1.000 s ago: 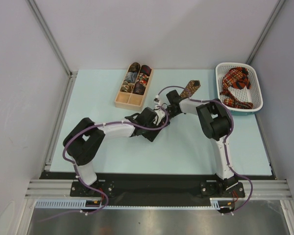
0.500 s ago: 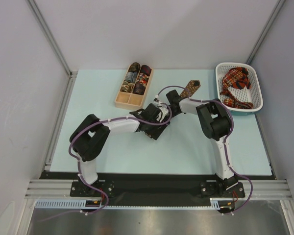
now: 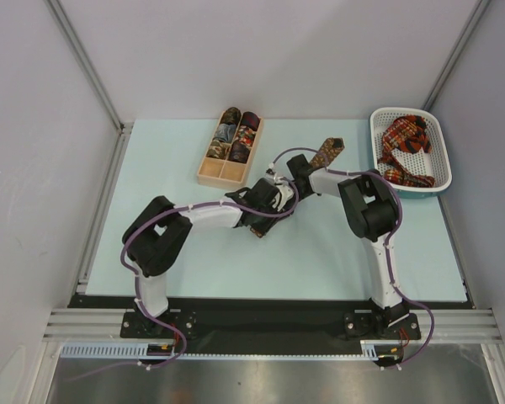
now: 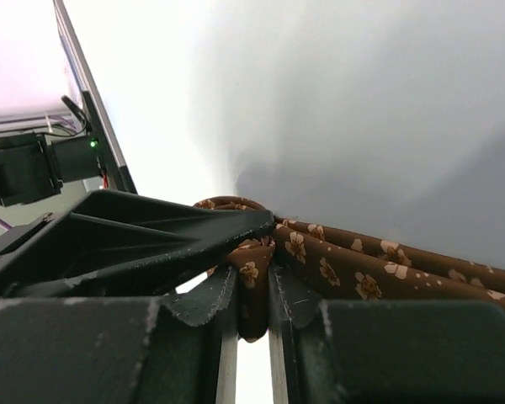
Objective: Roll the ties
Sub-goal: Roll the tie
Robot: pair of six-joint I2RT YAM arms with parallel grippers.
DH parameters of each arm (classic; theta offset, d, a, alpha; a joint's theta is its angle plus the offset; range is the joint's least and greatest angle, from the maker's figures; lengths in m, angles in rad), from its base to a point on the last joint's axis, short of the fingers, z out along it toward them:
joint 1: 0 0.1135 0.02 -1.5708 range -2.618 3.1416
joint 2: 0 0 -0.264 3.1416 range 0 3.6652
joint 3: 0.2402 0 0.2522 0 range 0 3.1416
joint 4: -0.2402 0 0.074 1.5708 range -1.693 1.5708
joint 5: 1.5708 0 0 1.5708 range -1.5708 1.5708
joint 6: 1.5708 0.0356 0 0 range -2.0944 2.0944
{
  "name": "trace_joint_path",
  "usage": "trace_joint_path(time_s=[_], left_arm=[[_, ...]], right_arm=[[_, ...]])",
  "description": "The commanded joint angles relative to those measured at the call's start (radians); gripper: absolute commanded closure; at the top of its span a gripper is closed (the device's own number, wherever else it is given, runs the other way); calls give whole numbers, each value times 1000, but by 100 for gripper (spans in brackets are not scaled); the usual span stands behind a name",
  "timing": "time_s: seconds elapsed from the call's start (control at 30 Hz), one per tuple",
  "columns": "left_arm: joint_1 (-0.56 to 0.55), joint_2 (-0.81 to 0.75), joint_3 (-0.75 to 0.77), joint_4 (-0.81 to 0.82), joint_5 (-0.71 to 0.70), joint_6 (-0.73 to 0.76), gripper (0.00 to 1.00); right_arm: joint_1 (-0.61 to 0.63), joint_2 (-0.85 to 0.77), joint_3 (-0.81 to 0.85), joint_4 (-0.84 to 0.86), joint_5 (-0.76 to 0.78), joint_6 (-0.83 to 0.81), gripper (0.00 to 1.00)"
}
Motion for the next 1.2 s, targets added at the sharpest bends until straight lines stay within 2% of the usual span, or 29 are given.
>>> trace_joint_path(time_s=[0.0,0.1,0.3,0.37,0.47,0.53,0.7,0.8,0.93,1.03,1.17], left_arm=[[-13,14,-35,-40,17,-7,62],[-13,12,-51,-43,20,-19,63],[-5,18,-63,-49,20,-36,65],[1,18,-66,-51,20,-39,65],[4,18,-63,-54,20,-39,65],[6,15,-61,-55,20,-39,65],[6,8,-42,-65,17,-41,57],[6,11,-19,-68,17,-35,48],[6,32,12,-75,13,-22,42],[6,50,26,-72,12,-19,42],[6,52,6,-71,20,-18,61]], right_arm=[[-3,-20,-24,-8,110,-16,81],[-9,-68,-62,40,170,16,69],[-20,-96,-64,49,182,33,59],[-23,-97,-65,54,184,34,58],[-25,-96,-71,57,176,39,65],[-23,-93,-70,57,172,34,77],[6,-62,-44,15,163,7,90],[12,-53,-41,-3,156,-6,92],[23,-53,-48,-15,150,-15,94],[28,-51,-51,-17,150,-18,94],[18,-56,-50,-11,156,-7,89]])
